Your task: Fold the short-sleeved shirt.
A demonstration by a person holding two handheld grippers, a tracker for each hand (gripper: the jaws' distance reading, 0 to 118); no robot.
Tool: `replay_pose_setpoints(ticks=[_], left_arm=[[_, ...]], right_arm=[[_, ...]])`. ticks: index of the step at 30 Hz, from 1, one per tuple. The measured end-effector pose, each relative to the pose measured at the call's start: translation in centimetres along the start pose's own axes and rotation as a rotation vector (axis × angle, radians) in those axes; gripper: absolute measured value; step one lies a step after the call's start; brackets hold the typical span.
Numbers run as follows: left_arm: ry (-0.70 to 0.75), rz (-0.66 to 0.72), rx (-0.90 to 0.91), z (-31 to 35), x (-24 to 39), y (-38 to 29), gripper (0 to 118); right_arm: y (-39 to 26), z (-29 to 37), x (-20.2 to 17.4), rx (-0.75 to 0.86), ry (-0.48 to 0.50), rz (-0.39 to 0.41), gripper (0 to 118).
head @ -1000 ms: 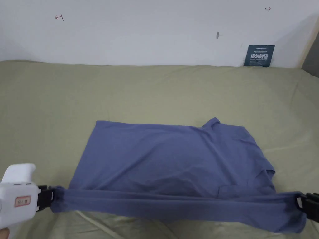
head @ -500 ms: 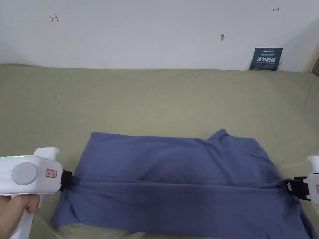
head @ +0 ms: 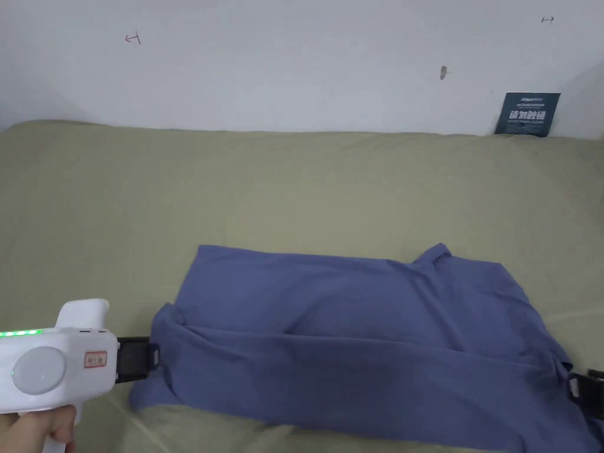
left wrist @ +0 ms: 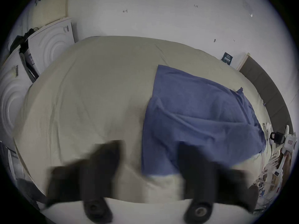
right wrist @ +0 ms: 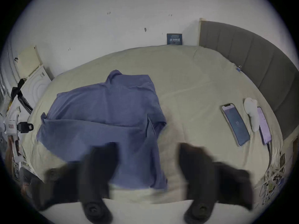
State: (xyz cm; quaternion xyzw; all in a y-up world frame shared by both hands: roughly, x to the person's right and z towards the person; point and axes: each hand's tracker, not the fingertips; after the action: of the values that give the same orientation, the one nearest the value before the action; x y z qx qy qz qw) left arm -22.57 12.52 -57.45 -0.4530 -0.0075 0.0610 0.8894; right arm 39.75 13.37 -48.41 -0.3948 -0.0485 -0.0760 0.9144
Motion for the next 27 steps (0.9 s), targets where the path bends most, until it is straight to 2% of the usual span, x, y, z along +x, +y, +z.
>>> replay_pose_setpoints(ticks=[1,2,3,6,8,9,11,12,13,14,16,17,18,20,21,22,23,24,25,27], left_arm=[[0.001,-0.001,-0.005,0.1,-0.1,-0.5,17],[0.026,-0.005,-0.012,-0.1,-0.1,-1.2,0],[0.015,-0.005,-0.013,-0.1,-0.3,-1.3,0],[-0.007,0.012,-0.029,-0.1,-0.2,-2.0,0],[-0.026,0.02,-0.033,-0.4,-0.1,-1.8,0],[-0.04,0.026,-0.041,-0.7,0.0,-1.6,29],[-0.037,0.037,-0.063,-1.8,0.2,-1.3,113],[-0.013,0.033,-0.101,-2.6,0.3,-1.3,117],[-0.01,0.023,-0.011,-2.4,0.3,-1.0,117],[0.041,-0.018,-0.051,-3.1,0.7,-1.8,117],[0.022,-0.028,-0.118,-4.5,0.7,-2.2,116],[0.01,-0.027,-0.148,-5.1,0.6,-2.5,109],[0.025,-0.034,-0.144,-5.6,1.7,-1.7,82],[0.092,-0.11,-0.148,-5.3,2.2,-1.7,66],[0.061,-0.132,-0.117,-4.8,2.2,-1.7,27],[0.017,-0.133,-0.115,-4.3,2.4,-1.6,7],[0.008,-0.121,-0.106,-4.0,2.4,-1.6,6],[0.091,-0.136,-0.06,-3.8,2.6,-1.6,6],[0.02,-0.134,-0.095,-3.8,2.5,-1.5,6],[0.028,-0.116,-0.104,-4.2,2.2,-1.3,6]], right_arm=[[-0.6,0.3,0.0,-0.008,0.002,0.0,45],[-1.2,0.5,0.0,-0.004,-0.007,-0.008,1],[-1.8,0.7,0.0,0.013,-0.03,-0.012,1],[-2.5,0.8,0.5,-0.006,-0.012,-0.063,1],[-2.6,0.7,0.8,-0.014,-0.021,-0.06,1],[-2.7,0.7,0.8,-0.019,-0.021,-0.054,1],[-2.9,0.6,0.9,-0.027,-0.018,-0.054,1],[-3.0,0.5,0.9,-0.031,-0.016,-0.055,1],[-3.0,0.4,0.9,-0.035,-0.012,-0.055,1],[-3.1,0.3,0.9,-0.039,-0.009,-0.056,1],[-3.4,0.0,0.9,-0.048,-0.005,-0.055,1],[-3.5,-0.2,0.9,-0.055,0.0,-0.051,1],[-3.5,-0.4,0.8,-0.06,-0.001,-0.046,1],[-3.8,-0.6,1.0,-0.067,-0.002,-0.039,1],[-3.9,-0.5,1.1,-0.062,0.006,-0.033,2],[-3.9,-0.5,1.1,-0.054,0.022,-0.023,13],[-3.8,-0.6,1.0,-0.058,0.039,-0.01,43],[-4.0,-1.2,1.7,-0.063,0.041,-0.012,84],[-3.9,-1.7,1.7,-0.076,0.048,-0.01,84],[-3.9,-2.4,1.8,-0.109,0.061,-0.03,103]])
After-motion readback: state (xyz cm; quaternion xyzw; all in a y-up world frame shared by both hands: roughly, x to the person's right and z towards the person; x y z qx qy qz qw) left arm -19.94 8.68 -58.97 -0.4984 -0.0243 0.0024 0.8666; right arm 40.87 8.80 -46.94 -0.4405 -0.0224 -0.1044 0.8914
